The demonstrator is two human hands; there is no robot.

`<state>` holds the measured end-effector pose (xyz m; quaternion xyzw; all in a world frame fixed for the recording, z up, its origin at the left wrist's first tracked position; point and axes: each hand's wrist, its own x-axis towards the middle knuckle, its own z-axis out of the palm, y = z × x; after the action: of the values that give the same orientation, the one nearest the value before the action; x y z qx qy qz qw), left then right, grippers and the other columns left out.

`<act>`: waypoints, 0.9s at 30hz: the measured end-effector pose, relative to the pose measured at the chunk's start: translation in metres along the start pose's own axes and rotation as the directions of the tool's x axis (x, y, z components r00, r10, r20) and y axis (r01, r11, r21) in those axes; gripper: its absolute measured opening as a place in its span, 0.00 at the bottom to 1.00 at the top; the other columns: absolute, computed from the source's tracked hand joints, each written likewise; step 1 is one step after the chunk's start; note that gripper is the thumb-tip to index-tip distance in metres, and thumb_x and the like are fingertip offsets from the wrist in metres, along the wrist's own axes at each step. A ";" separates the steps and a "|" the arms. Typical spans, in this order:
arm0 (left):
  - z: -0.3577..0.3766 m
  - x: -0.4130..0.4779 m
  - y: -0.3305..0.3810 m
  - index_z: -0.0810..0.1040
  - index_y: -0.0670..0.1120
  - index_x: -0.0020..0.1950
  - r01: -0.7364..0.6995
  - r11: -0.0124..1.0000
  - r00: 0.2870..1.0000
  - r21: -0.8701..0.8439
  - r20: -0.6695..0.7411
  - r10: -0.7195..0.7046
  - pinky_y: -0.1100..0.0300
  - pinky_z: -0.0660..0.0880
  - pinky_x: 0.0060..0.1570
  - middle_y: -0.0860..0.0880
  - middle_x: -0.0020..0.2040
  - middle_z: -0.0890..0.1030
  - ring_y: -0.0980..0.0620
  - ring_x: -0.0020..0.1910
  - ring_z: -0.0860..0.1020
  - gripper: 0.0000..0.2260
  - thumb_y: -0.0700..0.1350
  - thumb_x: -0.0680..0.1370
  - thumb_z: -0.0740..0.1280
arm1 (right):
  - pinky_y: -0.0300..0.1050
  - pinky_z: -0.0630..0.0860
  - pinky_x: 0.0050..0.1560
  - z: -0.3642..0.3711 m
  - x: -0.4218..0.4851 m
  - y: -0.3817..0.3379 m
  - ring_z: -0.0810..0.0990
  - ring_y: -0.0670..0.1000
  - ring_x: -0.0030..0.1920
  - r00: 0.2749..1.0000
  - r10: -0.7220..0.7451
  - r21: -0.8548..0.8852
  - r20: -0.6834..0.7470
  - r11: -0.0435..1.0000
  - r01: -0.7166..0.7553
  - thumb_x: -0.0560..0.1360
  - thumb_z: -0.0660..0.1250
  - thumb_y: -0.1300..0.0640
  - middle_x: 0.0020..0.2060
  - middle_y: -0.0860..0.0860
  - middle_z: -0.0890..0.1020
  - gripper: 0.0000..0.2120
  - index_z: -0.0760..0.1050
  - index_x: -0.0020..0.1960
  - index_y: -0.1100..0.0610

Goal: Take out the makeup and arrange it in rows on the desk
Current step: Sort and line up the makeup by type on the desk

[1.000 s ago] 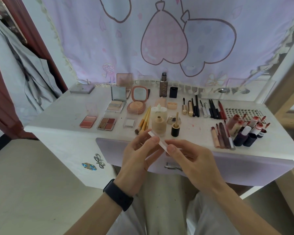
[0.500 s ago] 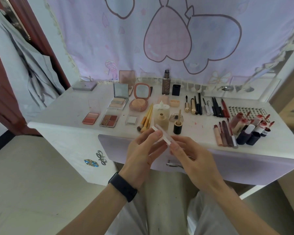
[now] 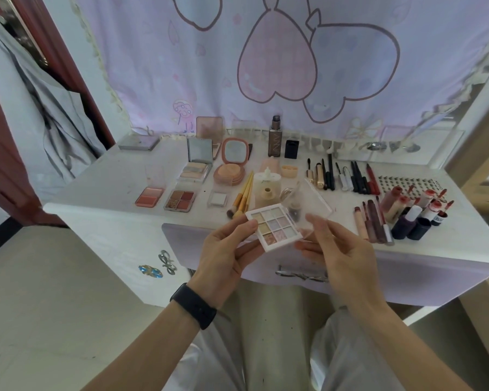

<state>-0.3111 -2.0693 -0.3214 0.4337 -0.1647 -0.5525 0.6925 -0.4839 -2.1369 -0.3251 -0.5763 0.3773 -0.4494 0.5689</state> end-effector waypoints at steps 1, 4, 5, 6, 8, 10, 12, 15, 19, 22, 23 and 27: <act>-0.001 0.000 0.000 0.81 0.39 0.61 0.008 1.000 1.000 -0.001 0.012 -0.008 0.59 0.83 0.43 0.37 0.56 0.84 0.41 0.53 0.84 0.18 0.41 0.71 0.70 | 0.37 0.82 0.42 0.000 0.000 0.001 0.87 0.49 0.44 1.000 -0.012 -0.007 -0.005 1.000 0.012 0.80 0.64 0.51 0.44 0.48 0.87 0.08 0.81 0.53 0.45; -0.007 0.002 0.007 0.78 0.43 0.65 0.043 0.998 0.997 0.046 0.060 -0.046 0.57 0.83 0.43 0.37 0.58 0.83 0.39 0.53 0.84 0.22 0.39 0.70 0.72 | 0.35 0.81 0.42 -0.001 -0.001 0.001 0.87 0.47 0.44 0.999 -0.041 -0.028 -0.016 0.999 0.040 0.80 0.65 0.53 0.43 0.46 0.87 0.07 0.81 0.53 0.44; -0.009 0.003 0.011 0.77 0.44 0.67 0.039 0.994 0.996 0.105 0.077 -0.047 0.56 0.83 0.44 0.38 0.59 0.83 0.39 0.53 0.83 0.24 0.39 0.70 0.74 | 0.35 0.81 0.43 -0.001 -0.001 0.002 0.87 0.47 0.44 0.999 -0.049 -0.039 -0.018 0.998 0.049 0.80 0.65 0.53 0.43 0.46 0.87 0.07 0.81 0.53 0.45; -0.011 0.004 0.015 0.75 0.46 0.68 0.020 0.979 0.995 0.202 0.096 -0.040 0.54 0.83 0.45 0.40 0.60 0.82 0.40 0.54 0.83 0.27 0.40 0.70 0.76 | 0.35 0.81 0.43 0.000 -0.001 0.002 0.87 0.46 0.44 0.998 -0.053 -0.045 -0.019 0.998 0.052 0.80 0.65 0.53 0.42 0.46 0.87 0.07 0.81 0.52 0.45; -0.012 0.006 0.024 0.72 0.50 0.71 -0.075 0.849 0.990 0.523 0.140 0.001 0.55 0.82 0.47 0.47 0.62 0.80 0.46 0.54 0.84 0.32 0.46 0.70 0.78 | 0.37 0.82 0.44 0.003 -0.001 0.003 0.86 0.46 0.44 0.998 -0.058 -0.060 -0.006 0.997 0.058 0.79 0.66 0.52 0.42 0.45 0.87 0.06 0.82 0.52 0.45; -0.010 0.007 0.032 0.68 0.55 0.74 -0.216 0.528 0.973 0.822 0.224 0.049 0.61 0.80 0.51 0.55 0.62 0.76 0.55 0.55 0.80 0.36 0.53 0.68 0.78 | 0.36 0.82 0.45 0.008 -0.001 0.002 0.86 0.43 0.44 0.996 -0.088 -0.109 0.018 0.990 0.089 0.79 0.66 0.52 0.41 0.43 0.87 0.07 0.82 0.53 0.46; -0.008 0.010 0.038 0.66 0.58 0.74 -0.314 0.202 0.949 0.928 0.299 0.104 0.66 0.75 0.55 0.57 0.60 0.74 0.58 0.56 0.75 0.38 0.57 0.68 0.79 | 0.33 0.80 0.45 0.014 0.001 0.000 0.85 0.42 0.44 0.993 -0.113 -0.121 0.031 0.986 0.116 0.78 0.67 0.52 0.42 0.42 0.87 0.09 0.81 0.57 0.45; -0.006 0.014 0.048 0.64 0.60 0.74 -0.321 -0.047 0.930 0.946 0.324 0.171 0.62 0.72 0.56 0.55 0.57 0.72 0.55 0.56 0.72 0.38 0.61 0.68 0.76 | 0.35 0.81 0.48 0.021 0.004 -0.003 0.86 0.44 0.45 0.987 -0.149 -0.117 0.065 0.981 0.156 0.78 0.67 0.52 0.44 0.42 0.87 0.10 0.80 0.57 0.42; -0.006 0.013 0.058 0.61 0.60 0.76 -0.321 -0.107 0.924 0.941 0.336 0.184 0.59 0.72 0.57 0.53 0.56 0.72 0.53 0.56 0.71 0.39 0.61 0.69 0.75 | 0.39 0.82 0.49 0.030 0.011 -0.006 0.86 0.45 0.45 0.978 -0.192 -0.125 0.079 0.972 0.200 0.77 0.66 0.50 0.44 0.43 0.87 0.10 0.79 0.57 0.41; -0.007 0.011 0.064 0.62 0.60 0.76 -0.330 -0.120 0.913 0.936 0.349 0.214 0.55 0.76 0.56 0.54 0.57 0.73 0.53 0.55 0.74 0.39 0.61 0.69 0.75 | 0.43 0.83 0.49 0.036 0.015 -0.010 0.86 0.46 0.45 0.975 -0.206 -0.125 0.088 0.968 0.216 0.78 0.66 0.50 0.44 0.43 0.87 0.12 0.80 0.59 0.45; -0.008 0.011 0.066 0.63 0.59 0.76 -0.335 -0.126 0.904 0.934 0.356 0.237 0.55 0.77 0.56 0.55 0.57 0.73 0.54 0.54 0.74 0.39 0.61 0.68 0.75 | 0.43 0.83 0.49 0.039 0.016 -0.010 0.86 0.46 0.46 0.973 -0.209 -0.120 0.094 0.968 0.220 0.78 0.66 0.50 0.45 0.42 0.87 0.12 0.80 0.60 0.45; -0.018 0.006 0.078 0.65 0.60 0.74 -0.334 -0.099 0.873 0.937 0.348 0.341 0.59 0.77 0.54 0.58 0.56 0.72 0.55 0.53 0.74 0.37 0.60 0.68 0.76 | 0.44 0.83 0.51 0.054 0.022 -0.018 0.86 0.46 0.48 0.952 -0.251 -0.138 0.173 0.951 0.276 0.79 0.66 0.51 0.46 0.41 0.87 0.11 0.79 0.59 0.40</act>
<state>-0.2475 -2.0665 -0.2724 0.7338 -0.6032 -0.0805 0.3019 -0.4270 -2.1398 -0.3025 -0.6983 0.2869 -0.4438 0.4828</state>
